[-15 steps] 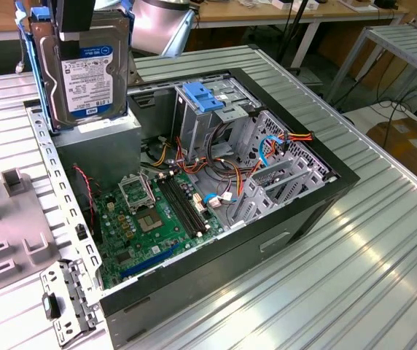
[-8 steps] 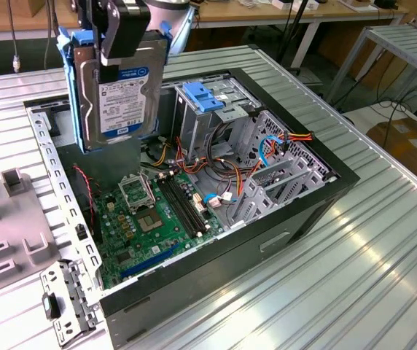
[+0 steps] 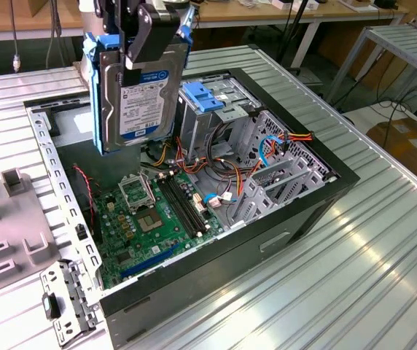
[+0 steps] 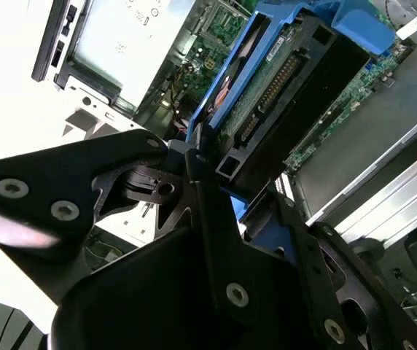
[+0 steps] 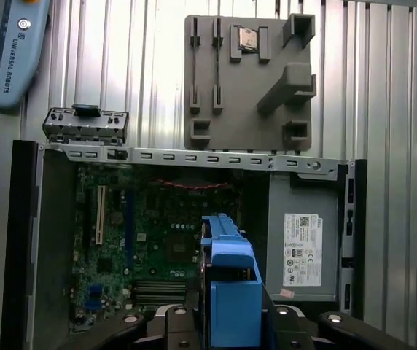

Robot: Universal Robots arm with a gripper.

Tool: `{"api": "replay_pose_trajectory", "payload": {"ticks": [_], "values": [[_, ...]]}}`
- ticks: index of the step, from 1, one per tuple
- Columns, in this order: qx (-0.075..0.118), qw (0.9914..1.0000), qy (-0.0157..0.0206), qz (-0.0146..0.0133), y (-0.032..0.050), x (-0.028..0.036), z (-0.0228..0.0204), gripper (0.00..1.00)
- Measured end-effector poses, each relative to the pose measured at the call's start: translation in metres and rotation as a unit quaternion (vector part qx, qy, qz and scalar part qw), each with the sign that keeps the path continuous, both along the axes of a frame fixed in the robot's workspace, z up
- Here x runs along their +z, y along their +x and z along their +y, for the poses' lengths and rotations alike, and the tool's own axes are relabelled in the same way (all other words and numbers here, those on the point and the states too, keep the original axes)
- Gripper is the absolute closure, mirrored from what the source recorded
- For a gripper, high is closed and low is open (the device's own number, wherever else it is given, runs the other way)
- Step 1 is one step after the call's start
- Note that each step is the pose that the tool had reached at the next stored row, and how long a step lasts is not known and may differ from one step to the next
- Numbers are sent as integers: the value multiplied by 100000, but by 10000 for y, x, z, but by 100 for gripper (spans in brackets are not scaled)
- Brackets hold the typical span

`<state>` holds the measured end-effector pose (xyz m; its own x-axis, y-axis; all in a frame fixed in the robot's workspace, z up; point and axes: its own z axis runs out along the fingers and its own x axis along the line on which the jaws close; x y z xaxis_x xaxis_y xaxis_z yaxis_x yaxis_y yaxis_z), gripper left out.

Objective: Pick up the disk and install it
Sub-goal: 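Pick up the disk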

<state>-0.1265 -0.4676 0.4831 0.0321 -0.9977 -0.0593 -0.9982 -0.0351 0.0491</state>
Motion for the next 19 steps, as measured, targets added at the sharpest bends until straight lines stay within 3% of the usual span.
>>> {"api": "replay_pose_trajectory", "payload": {"ticks": [7,10,19], "values": [[1,100000,3,59,152,-7,-86,63],[-2,100000,6,89,235,-12,-152,63],[0,100000,1,150,374,-19,-273,63]]}}
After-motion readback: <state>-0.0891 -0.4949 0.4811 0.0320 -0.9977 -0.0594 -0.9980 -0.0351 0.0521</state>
